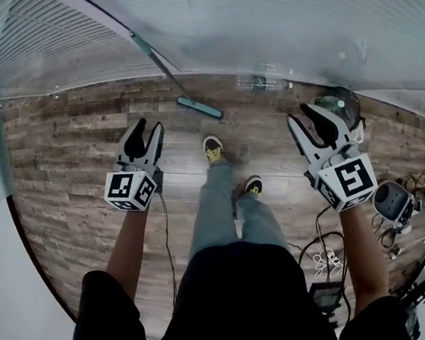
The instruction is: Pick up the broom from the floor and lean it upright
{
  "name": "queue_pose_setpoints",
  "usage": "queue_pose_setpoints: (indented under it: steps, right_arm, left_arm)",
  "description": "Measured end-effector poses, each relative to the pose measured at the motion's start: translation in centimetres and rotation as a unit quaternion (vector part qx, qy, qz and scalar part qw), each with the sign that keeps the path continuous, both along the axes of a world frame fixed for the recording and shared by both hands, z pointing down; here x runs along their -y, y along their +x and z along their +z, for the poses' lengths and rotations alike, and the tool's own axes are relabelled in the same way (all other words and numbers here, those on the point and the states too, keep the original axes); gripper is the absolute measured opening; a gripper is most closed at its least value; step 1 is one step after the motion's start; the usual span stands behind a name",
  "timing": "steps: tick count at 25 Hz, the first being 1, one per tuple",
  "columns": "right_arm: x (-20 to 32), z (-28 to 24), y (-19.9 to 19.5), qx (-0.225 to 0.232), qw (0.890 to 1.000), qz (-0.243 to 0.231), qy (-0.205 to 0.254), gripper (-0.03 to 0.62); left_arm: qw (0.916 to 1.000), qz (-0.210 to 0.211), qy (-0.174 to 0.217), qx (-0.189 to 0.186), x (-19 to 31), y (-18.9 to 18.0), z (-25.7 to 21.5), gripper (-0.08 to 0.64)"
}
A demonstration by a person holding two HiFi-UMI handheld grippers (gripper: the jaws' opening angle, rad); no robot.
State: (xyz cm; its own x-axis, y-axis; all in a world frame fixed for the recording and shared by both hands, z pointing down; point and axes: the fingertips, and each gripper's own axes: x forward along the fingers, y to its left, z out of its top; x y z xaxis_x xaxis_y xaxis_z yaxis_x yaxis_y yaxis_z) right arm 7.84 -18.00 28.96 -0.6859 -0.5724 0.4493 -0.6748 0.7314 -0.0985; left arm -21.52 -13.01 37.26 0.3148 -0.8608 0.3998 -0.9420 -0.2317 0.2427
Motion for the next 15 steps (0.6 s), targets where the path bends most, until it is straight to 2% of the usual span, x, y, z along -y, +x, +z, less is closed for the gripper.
queue_pose_setpoints:
  steps: [1,3,5,10,15]
  right_arm:
    - [-0.5,-2.0,0.9,0.009,1.0,0.0,0.013,0.128]
    - [-1.8,-6.2,2.9,0.023,0.999,-0.003,0.044,0.108]
    - [-4.1,-10.3,4.9,0.031,0.996,-0.014,0.078,0.078]
    - [-14.3,-17.7,9.9,0.014,0.988,-0.046,0.148,0.028]
    - [-21.9,-21.3,16.3,0.041,0.982,0.005,0.184,0.025]
  left_arm:
    - [0.9998,0.009,0.015,0.012,-0.3,2.0,-2.4,0.181]
    - [0.9985,0.02,0.045,0.022,-1.1,5.9,-6.7,0.077]
    - [0.997,0.033,0.069,0.004,-2.6,10.0,-10.6,0.043]
    - [0.9927,0.064,0.096,-0.035,-10.1,19.3,-17.9,0.023]
    - [0.9872,0.105,0.113,-0.041,-15.9,26.9,-22.8,0.023]
